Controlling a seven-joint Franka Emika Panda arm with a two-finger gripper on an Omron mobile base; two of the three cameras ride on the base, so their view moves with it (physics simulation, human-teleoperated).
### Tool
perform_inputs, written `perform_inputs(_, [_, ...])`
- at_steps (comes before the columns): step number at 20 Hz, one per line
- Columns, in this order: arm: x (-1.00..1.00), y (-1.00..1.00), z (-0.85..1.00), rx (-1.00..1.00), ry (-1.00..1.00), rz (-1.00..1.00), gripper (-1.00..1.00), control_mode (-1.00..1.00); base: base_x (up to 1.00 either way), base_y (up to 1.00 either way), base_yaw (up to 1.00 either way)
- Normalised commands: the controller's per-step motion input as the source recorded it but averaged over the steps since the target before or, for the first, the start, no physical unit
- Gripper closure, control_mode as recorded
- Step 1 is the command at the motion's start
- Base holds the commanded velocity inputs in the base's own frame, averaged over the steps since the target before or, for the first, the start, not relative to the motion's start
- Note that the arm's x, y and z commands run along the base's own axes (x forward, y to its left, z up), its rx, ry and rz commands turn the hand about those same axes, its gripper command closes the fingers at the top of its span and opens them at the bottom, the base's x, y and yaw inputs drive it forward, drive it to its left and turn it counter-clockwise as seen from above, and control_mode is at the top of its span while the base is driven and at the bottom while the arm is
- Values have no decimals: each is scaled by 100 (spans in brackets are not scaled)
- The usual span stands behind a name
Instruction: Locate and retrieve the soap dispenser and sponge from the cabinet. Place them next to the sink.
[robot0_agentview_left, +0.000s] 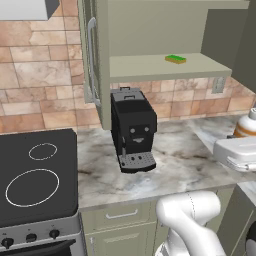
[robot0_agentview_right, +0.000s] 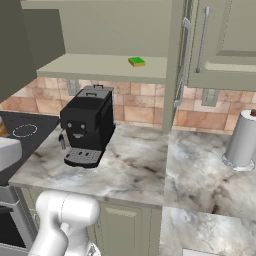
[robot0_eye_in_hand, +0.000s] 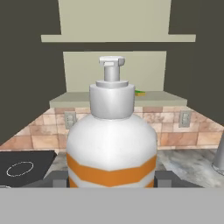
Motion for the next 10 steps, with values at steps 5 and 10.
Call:
perform_inputs(5, [0, 0, 0, 0, 0, 0, 100, -100, 0, 0, 0])
perform_inputs(10, [0, 0, 0, 0, 0, 0, 100, -100, 0, 0, 0])
